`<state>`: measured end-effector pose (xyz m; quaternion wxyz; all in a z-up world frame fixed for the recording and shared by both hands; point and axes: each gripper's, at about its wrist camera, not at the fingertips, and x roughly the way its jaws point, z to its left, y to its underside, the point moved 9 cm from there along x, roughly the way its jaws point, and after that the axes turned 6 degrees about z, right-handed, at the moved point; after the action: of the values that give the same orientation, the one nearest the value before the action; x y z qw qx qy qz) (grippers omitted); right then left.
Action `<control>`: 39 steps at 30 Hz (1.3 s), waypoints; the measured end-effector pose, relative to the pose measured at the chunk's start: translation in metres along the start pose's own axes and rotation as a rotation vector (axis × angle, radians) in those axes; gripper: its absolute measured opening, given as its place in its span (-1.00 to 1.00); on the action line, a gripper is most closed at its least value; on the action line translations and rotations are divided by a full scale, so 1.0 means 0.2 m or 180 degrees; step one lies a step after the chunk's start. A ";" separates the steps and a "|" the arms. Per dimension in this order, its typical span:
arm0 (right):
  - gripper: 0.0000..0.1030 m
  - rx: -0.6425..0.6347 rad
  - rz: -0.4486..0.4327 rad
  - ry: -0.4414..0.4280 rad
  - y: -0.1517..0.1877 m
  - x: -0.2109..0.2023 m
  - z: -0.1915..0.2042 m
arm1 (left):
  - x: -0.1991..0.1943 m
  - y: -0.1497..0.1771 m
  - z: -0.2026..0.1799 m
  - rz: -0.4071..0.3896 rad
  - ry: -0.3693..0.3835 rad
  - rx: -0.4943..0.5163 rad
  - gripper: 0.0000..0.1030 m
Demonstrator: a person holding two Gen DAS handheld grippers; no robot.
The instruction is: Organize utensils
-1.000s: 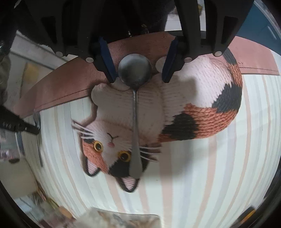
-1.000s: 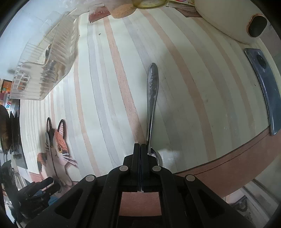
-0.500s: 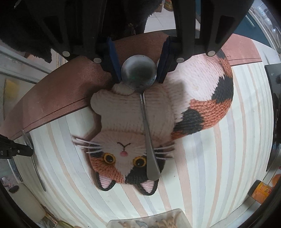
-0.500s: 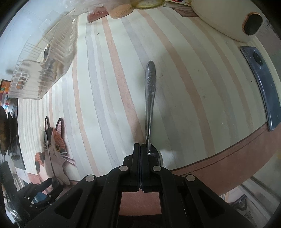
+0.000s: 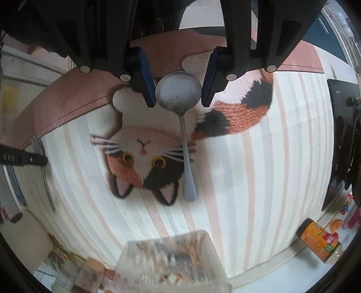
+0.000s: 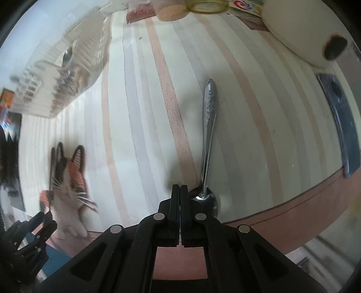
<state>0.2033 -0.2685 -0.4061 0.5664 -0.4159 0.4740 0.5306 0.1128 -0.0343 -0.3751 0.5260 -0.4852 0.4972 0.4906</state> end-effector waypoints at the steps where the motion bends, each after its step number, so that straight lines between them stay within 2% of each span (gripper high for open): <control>1: -1.00 0.0020 -0.0020 -0.0049 0.01 -0.02 -0.01 | -0.02 -0.01 0.02 -0.0033 -0.0014 -0.0014 -0.27; 9: -1.00 0.0046 -0.0231 -0.0214 -0.05 -0.20 0.00 | -0.18 -0.07 0.10 -0.0273 -0.0004 -0.0189 -0.27; 11: -1.00 0.0181 -0.0281 -0.0335 -0.06 -0.23 -0.01 | -0.20 -0.08 0.12 -0.0316 0.0012 -0.0225 -0.27; 12: -1.00 0.0248 -0.0215 -0.0328 -0.06 -0.22 -0.04 | -0.21 -0.09 0.13 -0.0336 0.0014 -0.0238 -0.27; 14: -0.87 0.0324 -0.0072 -0.0246 -0.06 -0.16 -0.07 | -0.23 -0.10 0.14 -0.0371 0.0003 -0.0256 -0.27; 15: -0.62 0.0340 -0.0038 -0.0233 -0.06 -0.15 -0.08 | -0.24 -0.10 0.15 -0.0381 -0.0003 -0.0262 -0.27; 16: -0.23 0.0352 -0.0010 -0.0192 -0.06 -0.13 -0.09 | -0.24 -0.10 0.15 -0.0386 -0.0017 -0.0263 -0.27; 18: -0.01 0.0307 0.0052 -0.0117 -0.05 -0.08 -0.10 | -0.21 -0.10 0.15 -0.0369 -0.0032 -0.0265 -0.27; 21: -0.04 0.0143 0.0184 0.0141 -0.02 0.01 -0.08 | -0.16 -0.10 0.14 -0.0313 -0.0028 -0.0277 -0.27; 22: -0.21 0.0034 0.0106 0.0291 -0.01 0.02 -0.07 | -0.14 -0.09 0.13 -0.0286 -0.0022 -0.0275 -0.27; 24: -0.69 -0.0186 0.0001 0.0597 -0.01 0.03 -0.04 | -0.12 -0.09 0.13 -0.0268 -0.0015 -0.0282 -0.27; 25: -0.71 -0.0237 -0.0043 0.0623 -0.01 0.02 -0.02 | -0.11 -0.09 0.13 -0.0264 -0.0015 -0.0285 -0.27; 31: -1.00 -0.0030 -0.0215 0.0267 0.00 -0.11 -0.04 | -0.17 -0.10 0.11 -0.0346 -0.0011 -0.0288 -0.27; 36: -1.00 0.0070 -0.0371 -0.0011 -0.01 -0.26 -0.05 | -0.25 -0.12 0.12 -0.0467 -0.0021 -0.0300 -0.27; 39: -1.00 0.0225 -0.0298 -0.0259 -0.03 -0.28 -0.07 | -0.28 -0.13 0.12 -0.0508 -0.0025 -0.0298 -0.27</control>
<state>0.2091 -0.2938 -0.3538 0.6237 -0.3954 0.4490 0.5030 0.1381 -0.0137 -0.3180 0.5420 -0.5455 0.4314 0.4717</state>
